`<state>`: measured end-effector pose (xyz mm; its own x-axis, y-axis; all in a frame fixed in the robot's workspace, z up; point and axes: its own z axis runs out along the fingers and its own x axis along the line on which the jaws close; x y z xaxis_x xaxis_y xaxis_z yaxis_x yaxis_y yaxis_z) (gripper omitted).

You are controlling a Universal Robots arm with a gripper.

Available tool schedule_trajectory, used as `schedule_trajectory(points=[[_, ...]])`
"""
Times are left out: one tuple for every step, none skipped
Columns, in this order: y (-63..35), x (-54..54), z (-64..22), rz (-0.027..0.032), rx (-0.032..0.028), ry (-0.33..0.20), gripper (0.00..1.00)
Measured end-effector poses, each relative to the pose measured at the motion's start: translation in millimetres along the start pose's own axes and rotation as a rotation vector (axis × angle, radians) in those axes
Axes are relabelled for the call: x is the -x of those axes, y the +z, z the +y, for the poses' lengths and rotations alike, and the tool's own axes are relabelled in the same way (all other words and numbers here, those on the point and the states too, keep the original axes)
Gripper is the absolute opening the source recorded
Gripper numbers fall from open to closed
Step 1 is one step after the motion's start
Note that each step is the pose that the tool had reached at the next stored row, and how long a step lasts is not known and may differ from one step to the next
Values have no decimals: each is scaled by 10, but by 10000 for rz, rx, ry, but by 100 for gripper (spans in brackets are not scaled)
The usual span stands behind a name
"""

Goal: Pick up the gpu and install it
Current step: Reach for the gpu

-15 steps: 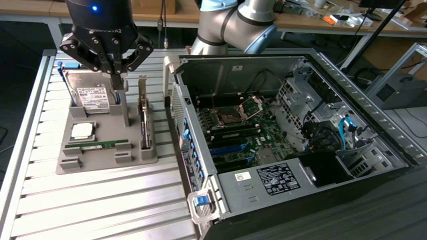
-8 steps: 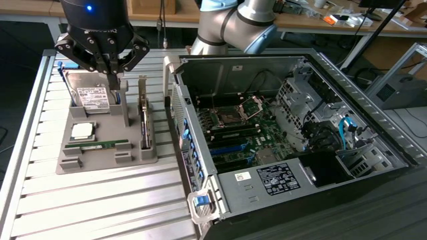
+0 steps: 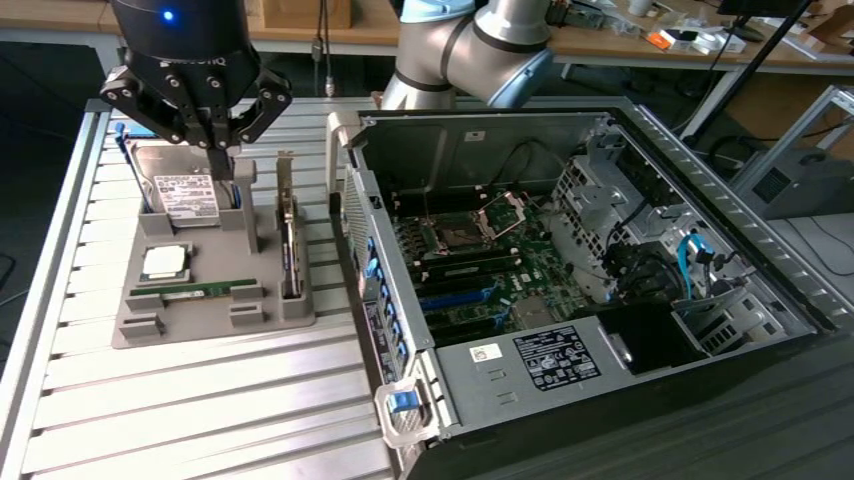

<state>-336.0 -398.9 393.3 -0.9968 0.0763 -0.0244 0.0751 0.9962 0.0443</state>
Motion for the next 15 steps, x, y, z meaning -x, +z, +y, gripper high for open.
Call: schedule_trajectory(points=[[0,-7,0,0,0,0,11],[0,-13,-1,-1,1,0,11],[0,-19,-1,-1,0,0,11],[-1,-24,-2,0,0,0,11],[-1,-28,-2,0,0,0,11],[-1,-34,-2,0,0,0,11],[-1,-38,-3,0,0,0,11],[-1,-44,-3,0,0,-1,11],[-1,-50,-4,0,0,0,11],[-1,-55,-4,-1,1,0,11],[-2,-60,-5,0,0,-1,11],[-2,-67,-5,0,0,0,11],[-2,-71,-5,0,0,0,11],[-2,-76,-6,0,0,-1,11],[-2,-84,-6,0,0,-1,11]])
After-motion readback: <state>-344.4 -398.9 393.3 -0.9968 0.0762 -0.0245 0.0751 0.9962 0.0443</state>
